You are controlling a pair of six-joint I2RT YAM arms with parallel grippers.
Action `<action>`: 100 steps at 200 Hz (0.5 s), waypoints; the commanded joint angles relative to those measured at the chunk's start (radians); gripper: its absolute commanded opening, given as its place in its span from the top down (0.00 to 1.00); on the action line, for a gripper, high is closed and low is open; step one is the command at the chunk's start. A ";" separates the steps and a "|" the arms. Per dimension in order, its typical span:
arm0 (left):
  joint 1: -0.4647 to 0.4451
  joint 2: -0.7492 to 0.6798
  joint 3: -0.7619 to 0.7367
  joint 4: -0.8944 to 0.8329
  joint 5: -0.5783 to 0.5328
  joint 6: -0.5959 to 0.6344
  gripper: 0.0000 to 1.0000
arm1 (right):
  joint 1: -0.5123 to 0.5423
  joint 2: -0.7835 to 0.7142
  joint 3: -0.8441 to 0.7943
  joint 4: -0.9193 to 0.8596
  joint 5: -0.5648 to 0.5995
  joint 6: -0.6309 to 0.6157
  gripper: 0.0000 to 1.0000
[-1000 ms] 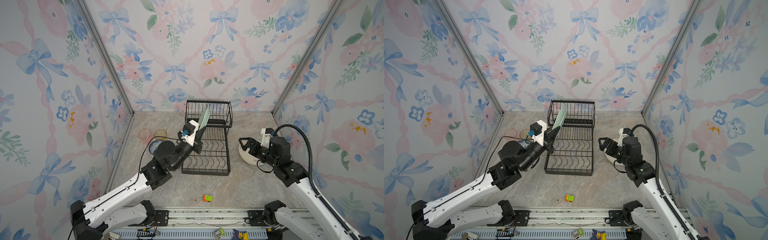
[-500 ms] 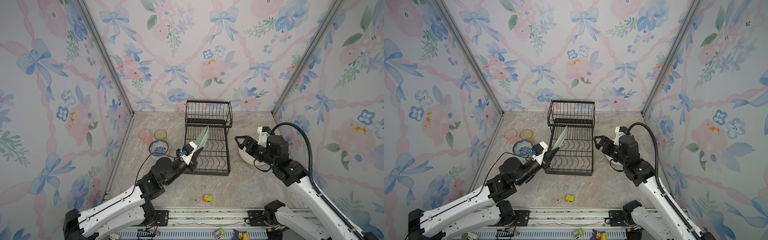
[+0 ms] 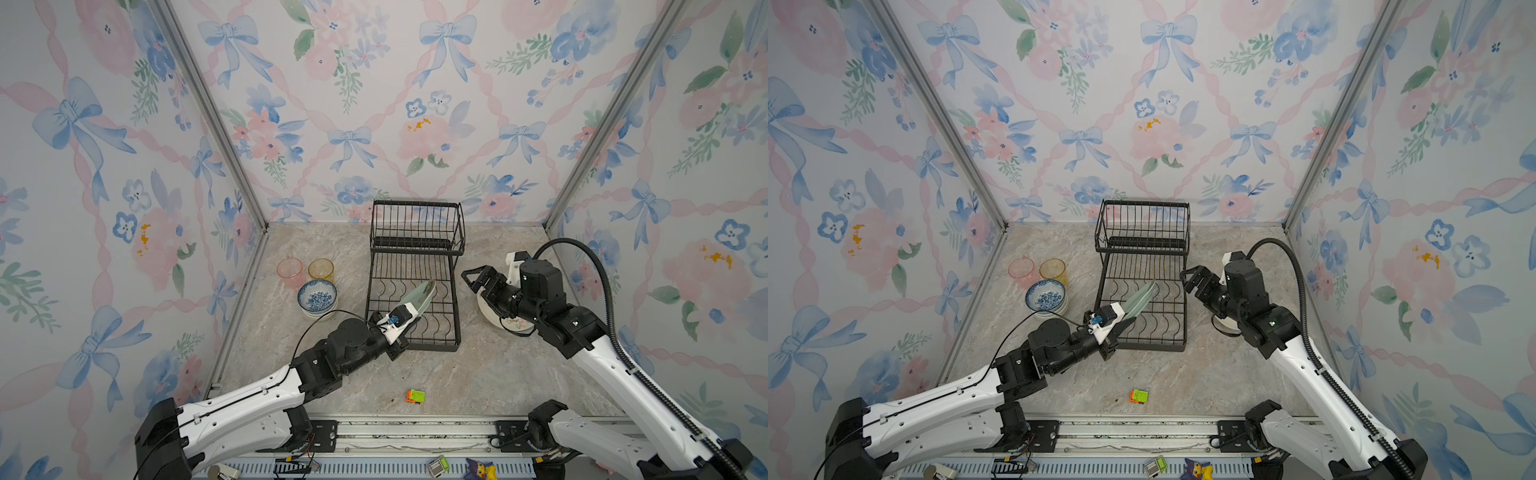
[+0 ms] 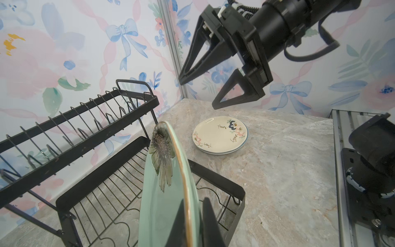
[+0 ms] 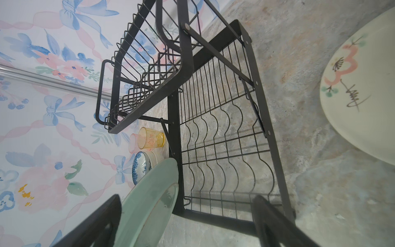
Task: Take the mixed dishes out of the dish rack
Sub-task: 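Close the right gripper on the green plate rim while the left holds it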
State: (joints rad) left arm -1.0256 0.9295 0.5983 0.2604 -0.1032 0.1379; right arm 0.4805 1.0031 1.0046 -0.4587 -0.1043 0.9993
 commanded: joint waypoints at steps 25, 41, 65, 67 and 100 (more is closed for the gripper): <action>-0.027 0.062 0.079 0.141 -0.016 0.072 1.00 | 0.047 0.071 0.068 -0.061 -0.038 0.067 0.03; -0.037 0.102 0.099 0.142 -0.036 0.089 1.00 | 0.063 0.104 0.094 -0.099 -0.032 0.099 0.00; -0.063 0.169 0.130 0.146 -0.085 0.138 1.00 | 0.078 0.148 0.099 -0.092 -0.057 0.155 0.04; -0.066 0.176 0.130 0.148 -0.087 0.142 1.00 | 0.079 0.151 0.100 -0.092 -0.058 0.158 0.05; -0.101 0.242 0.178 0.189 -0.133 0.200 1.00 | 0.120 0.187 0.117 -0.124 -0.036 0.189 0.08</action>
State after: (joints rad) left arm -1.1046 1.1629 0.7029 0.2749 -0.1741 0.2489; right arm 0.5724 1.1732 1.0847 -0.5255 -0.1429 1.1412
